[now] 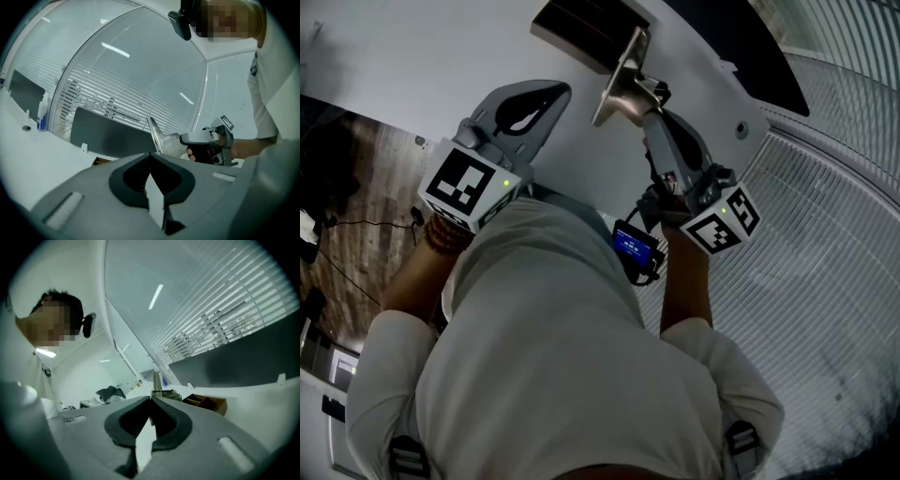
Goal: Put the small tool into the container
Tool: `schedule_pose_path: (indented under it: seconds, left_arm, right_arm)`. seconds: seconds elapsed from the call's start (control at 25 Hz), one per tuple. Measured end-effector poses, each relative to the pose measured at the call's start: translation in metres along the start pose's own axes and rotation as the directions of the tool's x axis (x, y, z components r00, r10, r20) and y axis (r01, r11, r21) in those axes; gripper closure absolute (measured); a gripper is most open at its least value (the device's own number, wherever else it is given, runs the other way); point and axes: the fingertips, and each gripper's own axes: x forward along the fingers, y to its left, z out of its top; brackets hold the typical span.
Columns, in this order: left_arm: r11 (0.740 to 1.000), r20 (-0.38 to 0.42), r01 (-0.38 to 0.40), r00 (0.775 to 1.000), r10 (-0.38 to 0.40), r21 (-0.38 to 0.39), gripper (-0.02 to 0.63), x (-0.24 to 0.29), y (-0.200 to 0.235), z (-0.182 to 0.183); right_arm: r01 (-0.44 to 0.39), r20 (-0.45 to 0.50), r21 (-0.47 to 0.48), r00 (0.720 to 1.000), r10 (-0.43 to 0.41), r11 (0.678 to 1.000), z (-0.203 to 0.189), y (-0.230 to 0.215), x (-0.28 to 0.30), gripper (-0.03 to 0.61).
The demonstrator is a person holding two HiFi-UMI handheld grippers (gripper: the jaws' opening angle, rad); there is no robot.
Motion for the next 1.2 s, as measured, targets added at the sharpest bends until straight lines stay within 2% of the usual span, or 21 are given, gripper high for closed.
schedule_pose_path:
  seconds: [0.16, 0.32, 0.4, 0.56, 0.76, 0.96, 1.2]
  left_arm:
    - [0.999, -0.014, 0.002, 1.000, -0.002, -0.039, 0.611, -0.001, 0.017, 0.004]
    - [0.999, -0.027, -0.005, 1.000, 0.003, -0.053, 0.611, 0.002, 0.031, 0.001]
    - [0.998, -0.034, -0.004, 0.999, 0.002, -0.055, 0.611, 0.005, 0.039, -0.001]
    - [0.998, -0.039, -0.006, 0.999, 0.004, -0.069, 0.611, 0.011, 0.057, 0.001]
    - [0.995, -0.043, -0.019, 0.999, 0.015, -0.095, 0.611, 0.011, 0.075, 0.007]
    - [0.993, -0.064, -0.025, 0.998, 0.018, -0.114, 0.611, 0.016, 0.086, -0.003]
    - [0.988, -0.077, -0.031, 0.997, 0.019, -0.154, 0.611, 0.016, 0.113, -0.014]
  right_arm:
    - [0.018, -0.076, -0.166, 0.997, -0.031, 0.986, 0.007, 0.007, 0.026, 0.572]
    - [0.028, -0.138, -0.356, 0.987, -0.082, 0.934, 0.008, 0.011, 0.044, 0.572]
    - [0.024, -0.158, -0.413, 0.983, -0.097, 0.911, 0.006, 0.009, 0.053, 0.572]
    - [0.018, -0.189, -0.473, 0.974, -0.121, 0.881, 0.006, 0.002, 0.074, 0.571]
    - [0.000, -0.230, -0.569, 0.960, -0.159, 0.822, 0.009, 0.001, 0.094, 0.571]
    - [0.004, -0.254, -0.584, 0.949, -0.187, 0.812, 0.000, 0.002, 0.110, 0.571]
    - [-0.025, -0.297, -0.673, 0.925, -0.239, 0.739, -0.020, -0.005, 0.136, 0.571]
